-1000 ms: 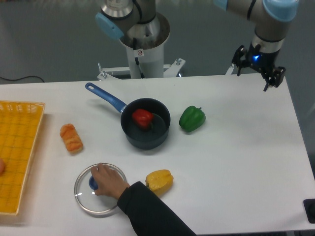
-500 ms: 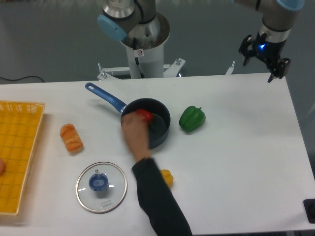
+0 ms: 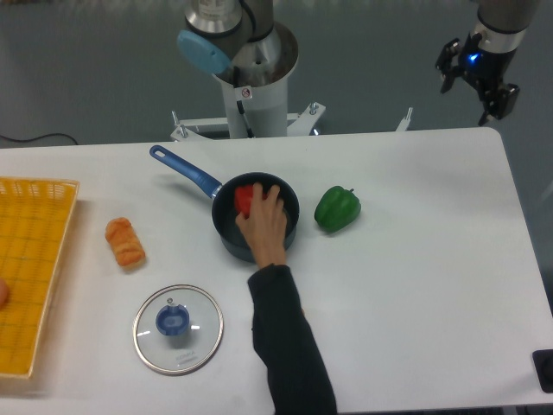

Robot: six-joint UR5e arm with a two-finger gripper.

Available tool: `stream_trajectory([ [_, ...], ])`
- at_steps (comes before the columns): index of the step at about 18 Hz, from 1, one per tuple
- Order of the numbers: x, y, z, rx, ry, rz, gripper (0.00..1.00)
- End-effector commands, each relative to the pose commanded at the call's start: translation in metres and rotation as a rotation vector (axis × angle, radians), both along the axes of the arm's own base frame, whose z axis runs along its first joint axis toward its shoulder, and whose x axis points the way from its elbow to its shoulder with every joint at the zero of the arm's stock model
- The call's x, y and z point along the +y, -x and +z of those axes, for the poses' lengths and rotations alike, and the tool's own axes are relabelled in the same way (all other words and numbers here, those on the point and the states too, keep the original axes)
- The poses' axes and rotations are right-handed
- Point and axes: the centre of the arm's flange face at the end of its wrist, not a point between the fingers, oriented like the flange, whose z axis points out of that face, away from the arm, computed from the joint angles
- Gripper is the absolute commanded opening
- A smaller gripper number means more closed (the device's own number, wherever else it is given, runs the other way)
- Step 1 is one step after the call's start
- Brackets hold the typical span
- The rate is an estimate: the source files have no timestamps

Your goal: Open the lid

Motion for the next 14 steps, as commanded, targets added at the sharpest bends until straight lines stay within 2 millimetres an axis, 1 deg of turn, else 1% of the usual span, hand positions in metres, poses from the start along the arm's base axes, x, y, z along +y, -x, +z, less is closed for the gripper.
stream_trajectory([
  [2, -0.003, -0.001, 0.000, 0.000, 0.002, -0.008, 1.00],
  [4, -0.017, -0.001, -0.003, -0.008, -0.003, -0.040, 1.00],
  [7, -0.029, 0.000, -0.004, -0.010, -0.002, -0.071, 1.00],
  [14, -0.028, 0.000, -0.005, -0.013, -0.001, -0.072, 1.00],
])
